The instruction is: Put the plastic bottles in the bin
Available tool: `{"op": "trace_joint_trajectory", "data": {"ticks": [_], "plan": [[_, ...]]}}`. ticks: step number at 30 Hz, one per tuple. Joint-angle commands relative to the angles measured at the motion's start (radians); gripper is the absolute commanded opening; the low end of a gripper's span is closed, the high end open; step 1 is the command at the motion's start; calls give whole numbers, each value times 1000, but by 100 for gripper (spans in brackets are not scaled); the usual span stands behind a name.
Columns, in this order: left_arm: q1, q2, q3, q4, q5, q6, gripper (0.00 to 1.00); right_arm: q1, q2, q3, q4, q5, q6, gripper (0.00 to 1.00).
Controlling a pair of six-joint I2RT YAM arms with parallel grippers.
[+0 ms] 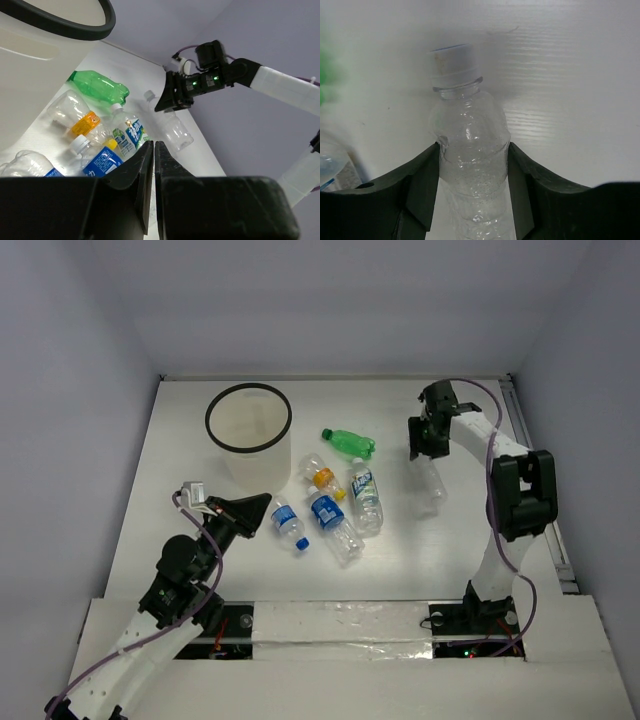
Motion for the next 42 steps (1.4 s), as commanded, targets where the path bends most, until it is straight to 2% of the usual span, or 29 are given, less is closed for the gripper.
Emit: {"op": "trace_joint_trajectory", "data": {"ticks": [1, 4, 6, 9, 10, 13, 16, 20, 21, 26, 27, 30, 34, 42], "plan": [[5, 9, -9, 63, 24, 1, 3, 45, -228, 70, 44, 90, 45, 51], [5, 35, -6, 77, 37, -1, 6, 161, -369, 162, 92, 97, 62, 51], [5, 55, -1, 77, 35, -2, 8, 294, -405, 248, 164, 105, 82, 51], [5, 61, 9, 56, 26, -4, 15, 410, -413, 322, 297, 88, 122, 51], [5, 58, 14, 47, 18, -7, 18, 475, -394, 331, 407, 87, 131, 52], [5, 50, 20, 11, 5, -21, 27, 566, -338, 380, 647, 59, 157, 51], [5, 59, 25, -22, -12, -40, 32, 589, -215, 440, 857, 35, 203, 51], [5, 82, 31, -71, -9, -65, 36, 625, -2, 695, 878, 5, 226, 50], [5, 84, 31, -76, -6, -70, 38, 646, 58, 727, 877, 4, 203, 50], [5, 98, 28, -78, 1, -84, 52, 669, 172, 810, 922, 24, 191, 51], [5, 105, 31, -76, 4, -84, 53, 669, 187, 834, 914, 24, 189, 51], [5, 133, 35, -73, 18, -84, 53, 678, 222, 831, 905, 22, 177, 52], [5, 154, 11, -61, 41, -119, 54, 697, 195, 695, 956, 39, 159, 56], [5, 220, 0, -33, 38, -140, 57, 697, 120, 540, 1029, 41, 153, 81]]}}
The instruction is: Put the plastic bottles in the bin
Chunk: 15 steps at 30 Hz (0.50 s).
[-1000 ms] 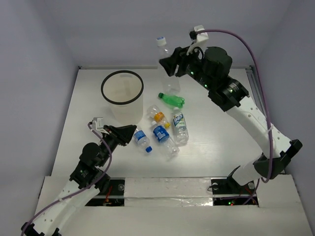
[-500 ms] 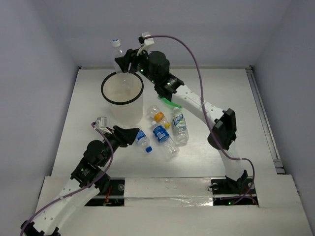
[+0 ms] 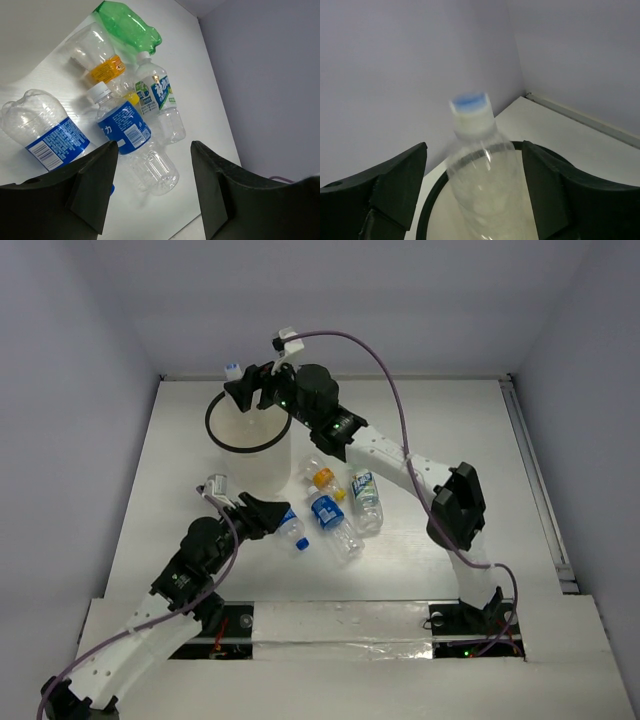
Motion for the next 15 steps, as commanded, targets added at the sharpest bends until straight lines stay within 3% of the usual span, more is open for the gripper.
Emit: {"op": "trace_joint_trajectory", "data": {"ticks": [1, 10, 13, 14, 15], "plan": [[5, 43, 3, 62, 9, -13, 57, 4, -82, -38, 106, 14, -18, 83], [-80, 227, 84, 80, -75, -1, 62, 4, -270, -231, 132, 40, -60, 83], [-161, 314, 135, 62, -156, -5, 62, 4, -422, -416, 152, 93, -70, 49], [-184, 352, 156, 63, -177, -10, 62, 4, -514, -475, 158, 120, -67, 22], [-202, 369, 167, 66, -192, -13, 63, 4, -560, -532, 161, 129, -67, 13]]}}
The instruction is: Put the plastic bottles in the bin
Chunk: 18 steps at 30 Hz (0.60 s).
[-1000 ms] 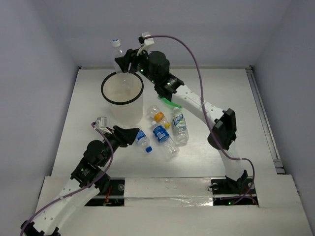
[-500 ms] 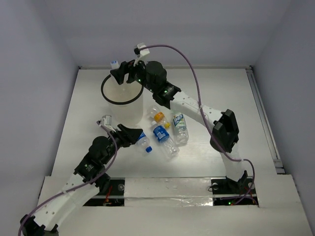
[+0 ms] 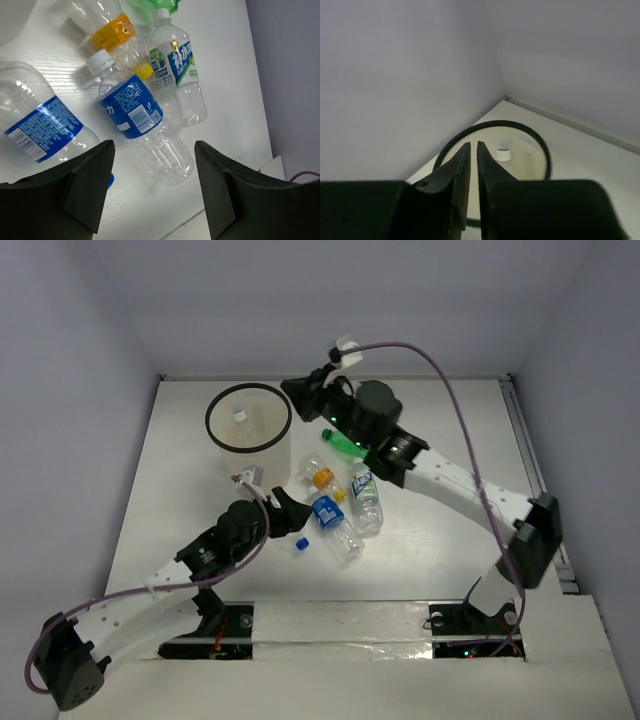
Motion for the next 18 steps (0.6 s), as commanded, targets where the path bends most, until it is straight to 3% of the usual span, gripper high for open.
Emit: {"op": "trace_joint_trajectory", "data": {"ticks": [1, 4, 10, 13, 14, 17, 18], "plan": [[-85, 62, 92, 41, -116, -12, 63, 4, -208, -161, 107, 75, -12, 9], [-130, 142, 132, 35, -184, -18, 63, 4, -375, -339, 27, 94, 17, 7], [-225, 331, 250, -25, -291, -48, 65, 4, -683, -614, -115, 197, 80, 21], [-237, 424, 297, -72, -340, -85, 69, 4, -760, -677, -198, 187, 98, 43], [-248, 446, 325, -104, -353, -93, 71, 4, -801, -689, -214, 177, 100, 58], [-248, 535, 366, -146, -385, -124, 77, 4, -861, -732, -247, 154, 88, 83], [-248, 549, 376, -153, -388, -131, 79, 4, -869, -737, -247, 153, 88, 85]]}}
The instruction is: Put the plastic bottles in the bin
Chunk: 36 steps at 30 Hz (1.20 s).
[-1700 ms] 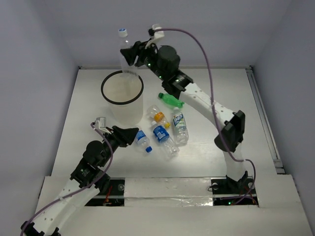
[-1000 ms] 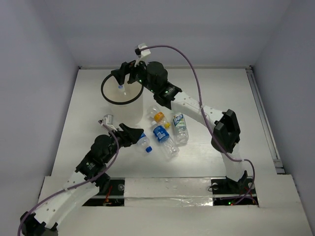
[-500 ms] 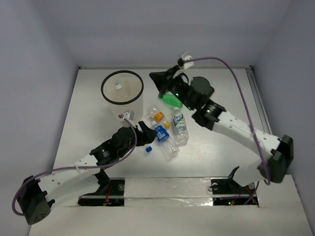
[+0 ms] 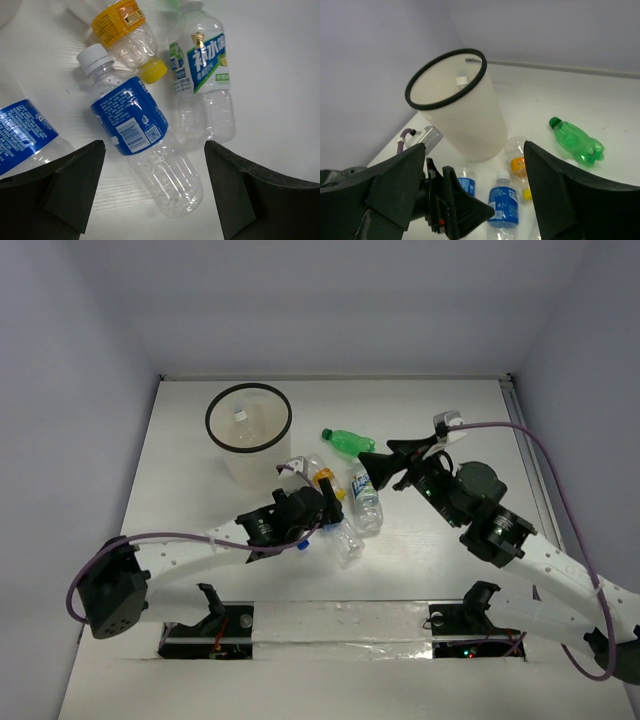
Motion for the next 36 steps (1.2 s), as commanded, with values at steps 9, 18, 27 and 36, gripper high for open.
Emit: {"op": "trace_joint_trajectory", "data": {"ticks": [9, 18, 27, 36], "plan": [[-6, 212, 165, -138, -90, -80, 86, 4, -95, -65, -56, -66, 6, 87], [-6, 341, 199, -144, -116, -93, 85, 4, -129, -83, -56, -84, 9, 87], [4, 408, 194, -94, -132, -90, 74, 4, -124, -88, -58, -81, 14, 91], [4, 451, 182, -59, -133, -90, 74, 4, -101, -71, -81, -83, 10, 97]]}}
